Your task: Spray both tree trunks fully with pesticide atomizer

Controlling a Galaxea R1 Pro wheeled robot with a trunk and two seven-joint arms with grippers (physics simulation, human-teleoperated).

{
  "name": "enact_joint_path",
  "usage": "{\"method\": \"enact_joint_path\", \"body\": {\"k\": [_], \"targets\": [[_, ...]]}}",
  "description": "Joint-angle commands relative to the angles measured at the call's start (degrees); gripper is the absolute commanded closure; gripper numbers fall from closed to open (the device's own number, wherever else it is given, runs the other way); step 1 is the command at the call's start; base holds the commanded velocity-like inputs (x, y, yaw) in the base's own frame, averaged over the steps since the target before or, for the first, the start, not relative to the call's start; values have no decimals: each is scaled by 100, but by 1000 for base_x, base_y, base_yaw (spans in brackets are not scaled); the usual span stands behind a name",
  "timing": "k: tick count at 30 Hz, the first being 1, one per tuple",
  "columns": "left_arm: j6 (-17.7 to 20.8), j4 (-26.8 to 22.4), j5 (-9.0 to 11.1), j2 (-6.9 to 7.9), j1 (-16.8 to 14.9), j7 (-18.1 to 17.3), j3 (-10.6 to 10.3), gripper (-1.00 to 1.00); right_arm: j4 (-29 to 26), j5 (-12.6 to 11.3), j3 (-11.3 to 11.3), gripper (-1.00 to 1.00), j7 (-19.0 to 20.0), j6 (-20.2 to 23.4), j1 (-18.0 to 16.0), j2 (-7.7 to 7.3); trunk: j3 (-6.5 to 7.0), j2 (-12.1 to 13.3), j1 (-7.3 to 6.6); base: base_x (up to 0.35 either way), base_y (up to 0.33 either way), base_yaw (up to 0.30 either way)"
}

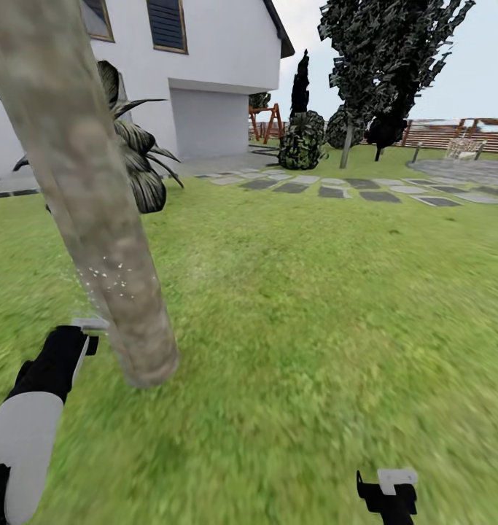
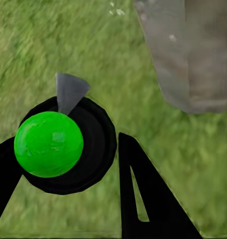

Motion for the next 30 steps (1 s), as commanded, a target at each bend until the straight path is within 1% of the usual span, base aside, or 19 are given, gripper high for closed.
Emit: {"method": "enact_joint_path", "body": {"k": [1,4,6,9,10,12,13,14,15,16,18,20,21,24,25,27,29,30], "targets": [[22,-7,23,0,43,30,-3,100,7,62,-43,-100,-17,-15,-4,4,-4,-2,1,215,-151,0],[21,-15,23,1,92,29,-3,100,7,61,-43,-100,-16,-15,-4,6,-4,-2,1,78,-51,31],[10,-16,28,-2,122,29,-2,100,7,63,-43,-100,-17,-15,-4,8,-4,-2,1,12,-8,211],[-286,-6,49,-26,203,51,7,100,7,65,-43,-100,-21,-15,-4,14,-4,-2,1,2,-1,265],[-478,-2,52,-69,214,82,14,100,7,66,-43,-100,-22,-15,-4,15,-4,-2,1,0,0,273],[-575,14,52,-122,224,99,53,100,7,67,-43,-100,-23,-15,-4,15,-4,-2,1,0,0,274],[-611,86,51,-139,230,103,136,100,7,68,-43,-100,-23,-15,-4,15,-4,-2,1,0,0,219],[-635,198,59,-149,233,100,267,100,7,68,-43,-100,-23,-15,-4,15,-4,-2,1,0,0,117],[-749,463,66,-197,236,77,462,100,7,66,-43,-100,-23,-15,-4,9,-4,-2,1,0,0,31],[-892,590,61,-243,240,87,499,100,7,67,-43,-100,-23,-15,-4,8,-4,-2,1,6,-7,16],[-1213,737,40,-354,267,103,508,100,7,65,-43,-100,-23,-15,-4,8,-4,-2,1,107,-124,6],[-1349,777,39,-462,292,108,508,100,7,61,-43,-100,-23,-15,-4,7,-4,-2,1,189,-193,1],[-1365,783,41,-479,295,111,508,100,7,61,-43,-100,-23,-15,-4,7,-4,-2,1,214,-202,0],[-1373,783,23,-478,299,115,526,100,7,65,-43,-100,-23,-15,-4,6,-4,-2,1,230,-196,0],[-1365,787,13,-447,318,116,538,100,7,64,-43,-100,-23,-15,-4,1,-4,-2,1,235,-193,0],[-1361,746,20,-417,434,153,548,100,7,61,-43,-100,-23,-15,-4,0,-4,-2,1,236,-193,0],[-1365,726,23,-413,496,294,545,100,7,61,-43,-100,-23,-15,-4,4,-4,-2,1,236,-192,0],[-1368,753,24,-409,521,462,550,100,7,61,-43,-100,-23,-15,-4,6,-4,-2,1,167,-221,0]]}}
